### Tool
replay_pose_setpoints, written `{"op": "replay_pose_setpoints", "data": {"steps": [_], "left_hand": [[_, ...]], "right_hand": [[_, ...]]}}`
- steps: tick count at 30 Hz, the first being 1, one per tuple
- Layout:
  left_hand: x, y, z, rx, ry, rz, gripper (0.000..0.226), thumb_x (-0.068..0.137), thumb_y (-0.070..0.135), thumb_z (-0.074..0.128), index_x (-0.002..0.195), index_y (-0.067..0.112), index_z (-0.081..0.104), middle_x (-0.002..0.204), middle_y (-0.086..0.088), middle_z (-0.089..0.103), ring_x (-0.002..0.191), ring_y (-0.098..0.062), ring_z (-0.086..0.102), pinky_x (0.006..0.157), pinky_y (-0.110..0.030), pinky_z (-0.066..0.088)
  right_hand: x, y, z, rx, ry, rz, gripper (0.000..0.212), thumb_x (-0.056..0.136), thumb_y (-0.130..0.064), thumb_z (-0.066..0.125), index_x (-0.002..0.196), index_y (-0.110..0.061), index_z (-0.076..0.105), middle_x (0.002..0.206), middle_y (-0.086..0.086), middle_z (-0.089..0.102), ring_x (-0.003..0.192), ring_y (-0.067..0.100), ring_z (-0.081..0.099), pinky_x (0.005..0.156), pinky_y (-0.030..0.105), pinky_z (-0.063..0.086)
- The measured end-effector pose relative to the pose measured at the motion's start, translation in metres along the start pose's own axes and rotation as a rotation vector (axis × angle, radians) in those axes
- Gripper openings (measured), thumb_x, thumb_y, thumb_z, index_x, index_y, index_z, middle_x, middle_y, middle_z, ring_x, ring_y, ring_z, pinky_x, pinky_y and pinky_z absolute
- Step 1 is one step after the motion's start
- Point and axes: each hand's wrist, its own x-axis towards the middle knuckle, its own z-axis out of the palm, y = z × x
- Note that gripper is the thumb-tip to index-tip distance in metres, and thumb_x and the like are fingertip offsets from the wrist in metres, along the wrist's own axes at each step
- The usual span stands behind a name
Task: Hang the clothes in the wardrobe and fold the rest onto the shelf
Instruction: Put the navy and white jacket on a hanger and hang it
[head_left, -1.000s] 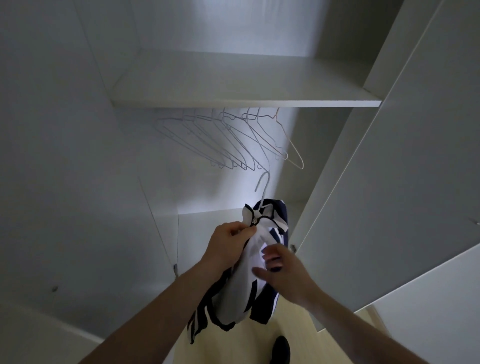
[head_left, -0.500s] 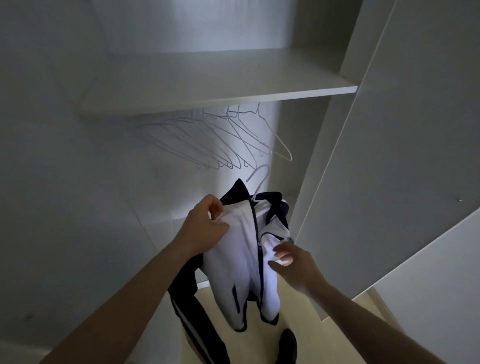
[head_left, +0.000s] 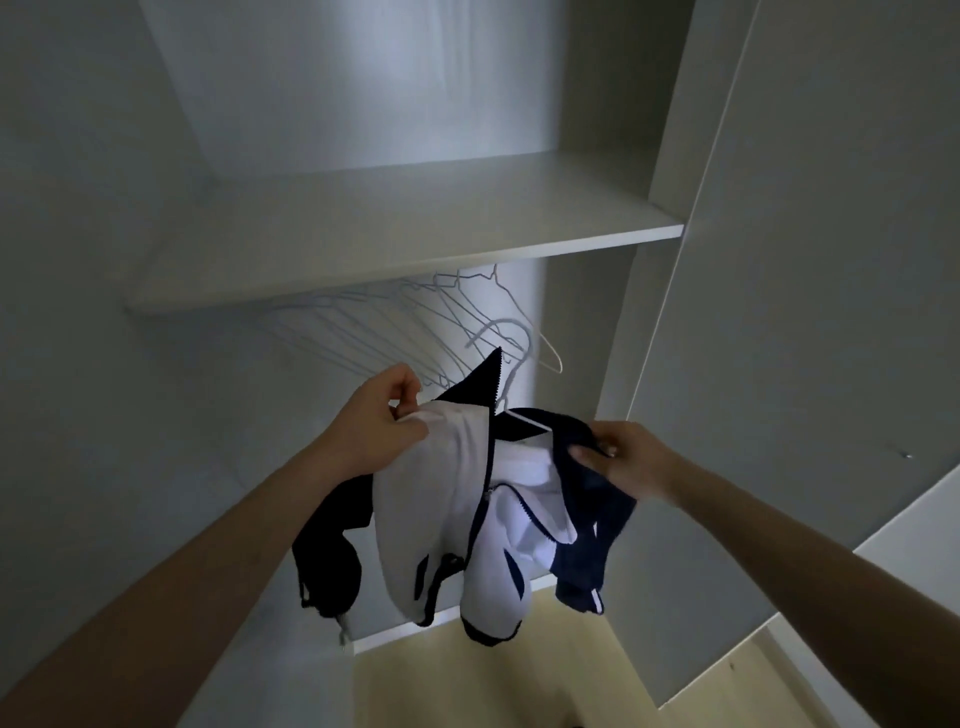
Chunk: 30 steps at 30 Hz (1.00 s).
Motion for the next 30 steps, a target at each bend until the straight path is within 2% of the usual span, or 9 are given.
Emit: {"op": "replay_pose_setpoints", "data": {"steps": [4, 8, 12, 16, 20, 22, 24, 26, 30], "left_hand": [[0.044, -0.003, 0.028, 0.101, 0.016, -0.015, 0.022, 0.085, 0.011, 0.069, 0.081, 0.027, 0.054, 0.073, 0.012, 0.057, 0.062, -0.006, 0.05, 0.063, -0.023, 0.042], [0.094, -0.002, 0.067, 0.215, -0.076, 0.004, 0.018, 0.085, 0.012, 0.067, 0.085, 0.028, 0.057, 0.09, 0.005, 0.067, 0.087, -0.016, 0.065, 0.083, -0.036, 0.053], [0.151, -0.008, 0.118, 0.277, -0.12, -0.035, 0.015, 0.09, 0.022, 0.069, 0.102, 0.021, 0.061, 0.113, 0.001, 0.059, 0.101, -0.019, 0.06, 0.091, -0.033, 0.05], [0.203, -0.008, 0.166, 0.217, -0.217, -0.15, 0.043, 0.092, 0.01, 0.066, 0.132, 0.018, 0.053, 0.133, -0.011, 0.043, 0.107, -0.022, 0.052, 0.089, -0.025, 0.044], [0.251, 0.002, 0.201, 0.192, -0.257, -0.243, 0.062, 0.095, 0.009, 0.06, 0.151, 0.024, 0.04, 0.149, -0.017, 0.028, 0.122, -0.031, 0.051, 0.087, -0.027, 0.047], [0.273, 0.002, 0.214, 0.178, -0.267, -0.295, 0.066, 0.094, 0.014, 0.064, 0.154, 0.027, 0.039, 0.149, -0.015, 0.026, 0.125, -0.035, 0.053, 0.09, -0.026, 0.049], [0.294, -0.003, 0.224, 0.161, -0.264, -0.352, 0.067, 0.094, 0.021, 0.065, 0.155, 0.03, 0.039, 0.152, -0.015, 0.026, 0.128, -0.036, 0.052, 0.1, -0.031, 0.052], [0.311, -0.006, 0.23, 0.155, -0.287, -0.417, 0.068, 0.091, 0.028, 0.061, 0.155, 0.031, 0.039, 0.155, -0.015, 0.027, 0.132, -0.036, 0.049, 0.106, -0.039, 0.051], [0.327, -0.018, 0.233, 0.3, -0.302, -0.428, 0.065, 0.095, 0.023, 0.061, 0.156, 0.023, 0.038, 0.163, -0.011, 0.027, 0.146, -0.036, 0.033, 0.12, -0.045, 0.033]], "right_hand": [[-0.011, 0.002, -0.02, 0.449, 0.126, 0.077, 0.016, 0.103, -0.017, 0.061, 0.102, -0.018, 0.078, 0.091, 0.006, 0.079, 0.08, 0.015, 0.071, 0.081, 0.035, 0.055], [-0.023, 0.017, -0.043, 0.479, 0.202, 0.172, 0.017, 0.102, -0.02, 0.061, 0.103, -0.021, 0.078, 0.092, 0.0, 0.08, 0.086, 0.016, 0.076, 0.075, 0.022, 0.058], [-0.03, 0.046, -0.056, 0.49, 0.261, 0.257, 0.016, 0.102, -0.02, 0.061, 0.103, -0.025, 0.076, 0.088, -0.004, 0.079, 0.073, 0.005, 0.074, 0.059, 0.01, 0.051], [-0.023, 0.064, -0.07, 0.468, 0.217, 0.324, 0.016, 0.102, -0.024, 0.059, 0.105, -0.025, 0.074, 0.09, 0.001, 0.079, 0.077, 0.013, 0.076, 0.064, 0.018, 0.058], [-0.017, 0.084, -0.08, 0.424, 0.188, 0.392, 0.022, 0.102, -0.027, 0.058, 0.106, -0.016, 0.076, 0.096, 0.009, 0.078, 0.088, 0.023, 0.076, 0.089, 0.04, 0.059], [-0.013, 0.091, -0.083, 0.431, 0.2, 0.424, 0.023, 0.102, -0.027, 0.057, 0.107, -0.013, 0.075, 0.097, 0.011, 0.077, 0.089, 0.024, 0.075, 0.089, 0.041, 0.059], [-0.006, 0.097, -0.086, 0.424, 0.233, 0.453, 0.025, 0.103, -0.026, 0.056, 0.108, -0.01, 0.074, 0.099, 0.015, 0.076, 0.088, 0.022, 0.074, 0.083, 0.034, 0.058], [0.008, 0.102, -0.088, 0.425, 0.29, 0.48, 0.031, 0.103, -0.024, 0.055, 0.11, 0.003, 0.07, 0.104, 0.026, 0.072, 0.085, 0.022, 0.071, 0.074, 0.03, 0.054], [0.05, 0.108, -0.081, 0.467, 0.397, 0.527, 0.029, 0.102, -0.02, 0.056, 0.107, 0.006, 0.068, 0.104, 0.029, 0.071, 0.094, 0.035, 0.072, 0.089, 0.045, 0.058]]}}
